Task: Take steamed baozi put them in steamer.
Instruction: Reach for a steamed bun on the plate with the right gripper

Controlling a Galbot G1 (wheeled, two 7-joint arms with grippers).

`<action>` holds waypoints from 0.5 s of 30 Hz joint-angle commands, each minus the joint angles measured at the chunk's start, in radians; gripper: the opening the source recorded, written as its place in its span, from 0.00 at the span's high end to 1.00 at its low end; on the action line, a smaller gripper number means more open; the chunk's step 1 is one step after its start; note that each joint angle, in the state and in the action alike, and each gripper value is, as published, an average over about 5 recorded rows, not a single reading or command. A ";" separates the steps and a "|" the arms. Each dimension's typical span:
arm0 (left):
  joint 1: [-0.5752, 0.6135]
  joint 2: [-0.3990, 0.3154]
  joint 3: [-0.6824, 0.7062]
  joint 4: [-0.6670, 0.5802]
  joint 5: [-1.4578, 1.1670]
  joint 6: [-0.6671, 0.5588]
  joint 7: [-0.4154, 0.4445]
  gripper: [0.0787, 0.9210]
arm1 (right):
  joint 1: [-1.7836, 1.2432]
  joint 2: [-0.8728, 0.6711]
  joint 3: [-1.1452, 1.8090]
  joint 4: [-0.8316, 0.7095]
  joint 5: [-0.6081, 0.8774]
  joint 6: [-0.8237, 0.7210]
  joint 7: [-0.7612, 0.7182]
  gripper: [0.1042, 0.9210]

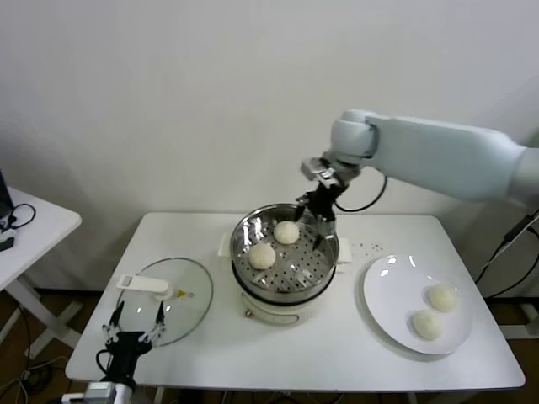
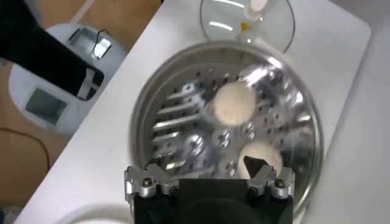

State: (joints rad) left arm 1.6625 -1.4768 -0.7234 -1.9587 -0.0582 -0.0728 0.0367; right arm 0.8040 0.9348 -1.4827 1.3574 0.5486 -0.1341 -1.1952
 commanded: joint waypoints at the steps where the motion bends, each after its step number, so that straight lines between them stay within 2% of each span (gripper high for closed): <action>1: -0.004 0.000 0.006 -0.005 0.007 0.009 0.004 0.12 | -0.159 -0.452 0.145 0.195 -0.276 0.053 -0.031 0.12; 6: -0.002 -0.005 0.014 -0.013 0.021 0.015 0.006 0.12 | -0.433 -0.575 0.356 0.175 -0.463 0.109 -0.044 0.12; 15: 0.022 -0.019 0.022 -0.034 0.040 0.013 0.004 0.12 | -0.648 -0.583 0.484 0.096 -0.622 0.147 -0.046 0.12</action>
State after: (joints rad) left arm 1.6707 -1.4886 -0.7046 -1.9795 -0.0403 -0.0550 0.0416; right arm 0.4546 0.5062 -1.2057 1.4655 0.1684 -0.0381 -1.2301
